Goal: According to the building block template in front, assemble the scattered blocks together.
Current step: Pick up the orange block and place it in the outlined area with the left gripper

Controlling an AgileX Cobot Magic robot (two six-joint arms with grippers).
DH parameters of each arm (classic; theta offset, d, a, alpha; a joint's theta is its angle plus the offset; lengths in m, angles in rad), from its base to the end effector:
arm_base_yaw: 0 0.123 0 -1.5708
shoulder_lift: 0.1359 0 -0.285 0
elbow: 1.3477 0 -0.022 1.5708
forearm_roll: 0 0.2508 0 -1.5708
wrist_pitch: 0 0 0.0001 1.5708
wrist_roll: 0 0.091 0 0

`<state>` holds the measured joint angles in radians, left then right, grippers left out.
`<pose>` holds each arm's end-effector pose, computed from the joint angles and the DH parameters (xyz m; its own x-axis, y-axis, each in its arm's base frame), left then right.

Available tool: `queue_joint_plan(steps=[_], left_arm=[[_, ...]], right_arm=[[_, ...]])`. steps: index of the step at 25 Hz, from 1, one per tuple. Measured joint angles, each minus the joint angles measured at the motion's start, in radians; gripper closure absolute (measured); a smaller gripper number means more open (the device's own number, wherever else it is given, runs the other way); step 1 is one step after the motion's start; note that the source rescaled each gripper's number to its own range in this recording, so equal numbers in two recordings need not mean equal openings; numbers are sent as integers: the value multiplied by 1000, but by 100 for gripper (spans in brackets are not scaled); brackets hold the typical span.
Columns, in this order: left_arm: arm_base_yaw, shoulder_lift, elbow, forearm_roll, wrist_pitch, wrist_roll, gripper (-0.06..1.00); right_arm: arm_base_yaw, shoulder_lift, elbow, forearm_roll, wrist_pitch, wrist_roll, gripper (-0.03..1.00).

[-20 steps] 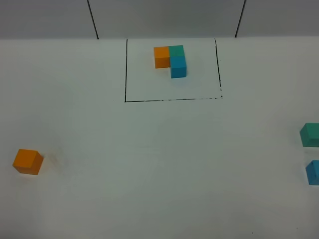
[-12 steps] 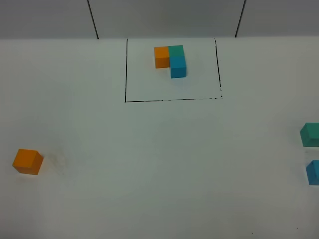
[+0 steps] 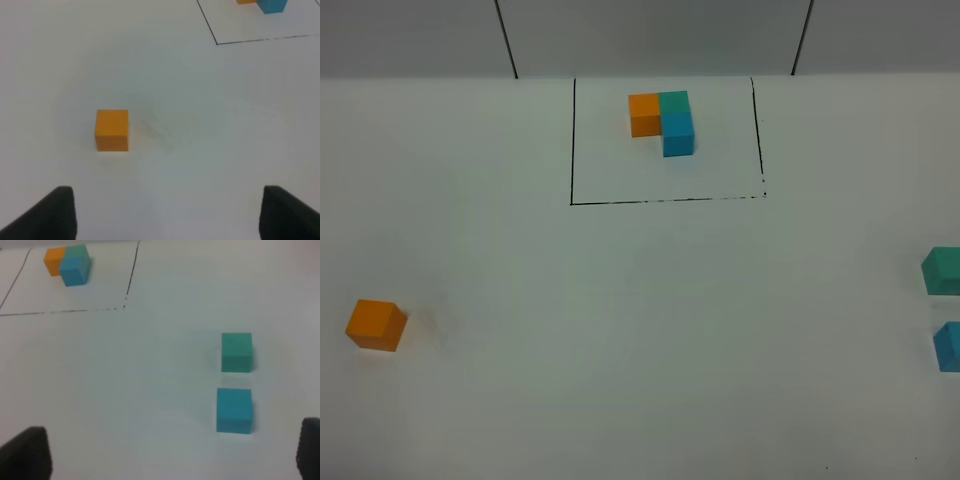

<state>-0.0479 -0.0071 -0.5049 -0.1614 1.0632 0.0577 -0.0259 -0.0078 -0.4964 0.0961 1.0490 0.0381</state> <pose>-0.0078 -0.0124 0.2793 -0.4456 0.0003 -0.8952 0.1638 0.9832 -0.0812 -0.0051 0.0077 0.2775 -0.4424 0.0972 -0.8915 -0.0109 0.9935 0.1137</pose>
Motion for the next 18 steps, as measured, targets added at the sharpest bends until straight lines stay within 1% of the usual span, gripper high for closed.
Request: queue_joint_plan(steps=[16, 18], left_arm=[[0, 0, 0, 0, 0, 0, 33], [0, 5, 0, 1, 0, -6, 31]], right_arm=[[0, 0, 0, 0, 0, 1, -3], [0, 0, 0, 0, 0, 1, -3]])
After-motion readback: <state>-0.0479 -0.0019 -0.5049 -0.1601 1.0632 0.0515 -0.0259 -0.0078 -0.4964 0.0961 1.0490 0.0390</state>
